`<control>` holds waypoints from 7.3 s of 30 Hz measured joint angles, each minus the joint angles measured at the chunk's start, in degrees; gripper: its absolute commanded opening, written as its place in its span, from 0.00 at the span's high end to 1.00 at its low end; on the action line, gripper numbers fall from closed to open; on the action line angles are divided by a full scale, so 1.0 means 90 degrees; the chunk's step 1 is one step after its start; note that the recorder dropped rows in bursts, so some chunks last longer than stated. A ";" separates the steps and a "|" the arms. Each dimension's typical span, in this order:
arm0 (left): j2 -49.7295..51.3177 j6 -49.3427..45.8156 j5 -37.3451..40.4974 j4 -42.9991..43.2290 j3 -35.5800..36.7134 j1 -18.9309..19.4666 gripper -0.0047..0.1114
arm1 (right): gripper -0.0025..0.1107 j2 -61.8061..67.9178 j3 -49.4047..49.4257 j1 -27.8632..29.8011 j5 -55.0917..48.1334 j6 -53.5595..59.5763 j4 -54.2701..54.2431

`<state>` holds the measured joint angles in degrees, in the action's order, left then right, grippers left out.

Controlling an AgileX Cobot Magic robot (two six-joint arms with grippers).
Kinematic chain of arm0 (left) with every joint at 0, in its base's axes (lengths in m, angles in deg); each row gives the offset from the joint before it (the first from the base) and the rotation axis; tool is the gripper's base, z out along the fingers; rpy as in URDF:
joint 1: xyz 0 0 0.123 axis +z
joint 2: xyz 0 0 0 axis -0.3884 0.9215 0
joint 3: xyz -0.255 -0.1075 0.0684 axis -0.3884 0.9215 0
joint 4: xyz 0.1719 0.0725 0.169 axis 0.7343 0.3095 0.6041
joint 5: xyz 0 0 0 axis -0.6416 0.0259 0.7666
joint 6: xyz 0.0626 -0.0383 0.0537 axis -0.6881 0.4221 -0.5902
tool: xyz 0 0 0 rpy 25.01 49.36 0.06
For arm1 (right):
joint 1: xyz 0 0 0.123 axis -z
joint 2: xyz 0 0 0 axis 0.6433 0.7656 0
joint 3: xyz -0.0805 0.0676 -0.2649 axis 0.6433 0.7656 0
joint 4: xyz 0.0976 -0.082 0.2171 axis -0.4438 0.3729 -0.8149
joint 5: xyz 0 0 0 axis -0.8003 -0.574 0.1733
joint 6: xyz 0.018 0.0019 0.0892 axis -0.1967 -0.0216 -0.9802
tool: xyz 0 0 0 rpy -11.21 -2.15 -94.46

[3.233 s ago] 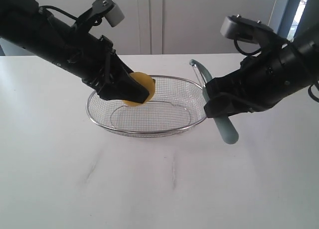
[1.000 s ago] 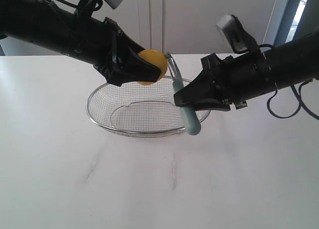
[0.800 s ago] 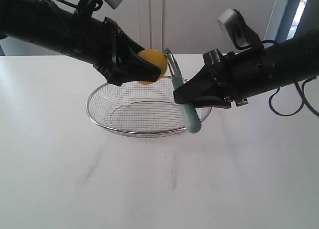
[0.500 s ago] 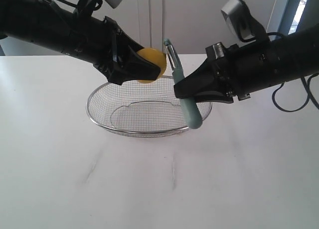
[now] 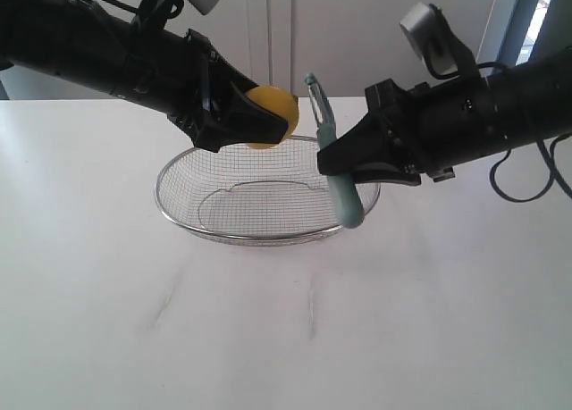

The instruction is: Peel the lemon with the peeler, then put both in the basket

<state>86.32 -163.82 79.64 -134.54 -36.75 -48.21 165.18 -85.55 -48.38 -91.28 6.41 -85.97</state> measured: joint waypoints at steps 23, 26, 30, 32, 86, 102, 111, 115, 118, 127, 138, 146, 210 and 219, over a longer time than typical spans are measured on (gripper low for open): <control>0.0000 0.0000 -0.0004 0.0000 0.0000 0.0000 0.96 | 0.98 0.0387 0.0099 -0.0333 0.0377 -0.0077 0.0023; 0.0000 0.0000 -0.0004 0.0000 0.0000 0.0000 0.96 | 0.98 0.0465 0.0099 -0.0441 0.0427 -0.0114 0.0023; 0.0000 0.0000 -0.0004 0.0000 0.0000 0.0000 0.96 | 0.98 0.0534 0.0099 -0.0583 0.0442 -0.0129 0.0023; 0.0000 0.0000 -0.0015 0.0000 0.0000 0.0000 0.96 | 0.98 0.0533 0.0099 -0.0628 0.0427 -0.0129 0.0023; 0.0000 0.0000 -0.0015 0.0000 0.0000 0.0000 0.96 | 0.98 -0.0181 0.0099 -0.0366 0.0420 -0.0166 -0.0318; 0.0000 0.0000 -0.0015 0.0000 0.0000 0.0000 0.96 | 0.98 -0.0086 0.0099 -0.0366 0.0584 -0.0411 -0.0069; 0.0000 0.0000 -0.0015 0.0000 0.0000 0.0000 0.96 | 0.98 0.0303 0.0099 -0.0366 0.0479 -0.0405 -0.0092; 0.0000 0.0000 -0.0015 0.0000 0.0000 0.0000 0.96 | 0.98 0.0524 0.0087 -0.0366 0.0203 -0.0173 -0.0171; 0.0000 0.0000 -0.0015 0.0000 0.0000 0.0000 0.96 | 0.98 0.0640 0.0013 -0.0366 0.0095 -0.0114 -0.0171; 0.0000 0.0000 -0.0015 0.0000 0.0000 0.0000 0.96 | 0.98 0.0795 -0.0058 -0.0366 -0.0245 0.0057 -0.0270; -0.0014 0.0000 -0.0015 -0.0053 0.0000 0.0000 0.96 | 0.98 0.0449 -0.0058 -0.0366 -0.0128 -0.0083 -0.0322; -0.0014 0.0000 -0.0015 -0.0069 0.0000 0.0000 0.96 | 0.98 0.0134 -0.0058 -0.0366 0.0315 -0.0309 -0.0322; -0.0014 0.0000 -0.0015 -0.0069 0.0000 0.0000 0.96 | 0.98 0.0537 -0.0058 -0.0366 -0.0102 -0.0263 -0.0483; -0.0014 0.0000 -0.0015 -0.0069 0.0000 0.0000 0.96 | 0.98 0.0353 -0.0058 -0.0366 0.0243 -0.0306 -0.0498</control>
<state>86.20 -163.82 79.51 -135.17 -36.75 -48.21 168.35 -86.08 -51.67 -89.09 3.66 -90.46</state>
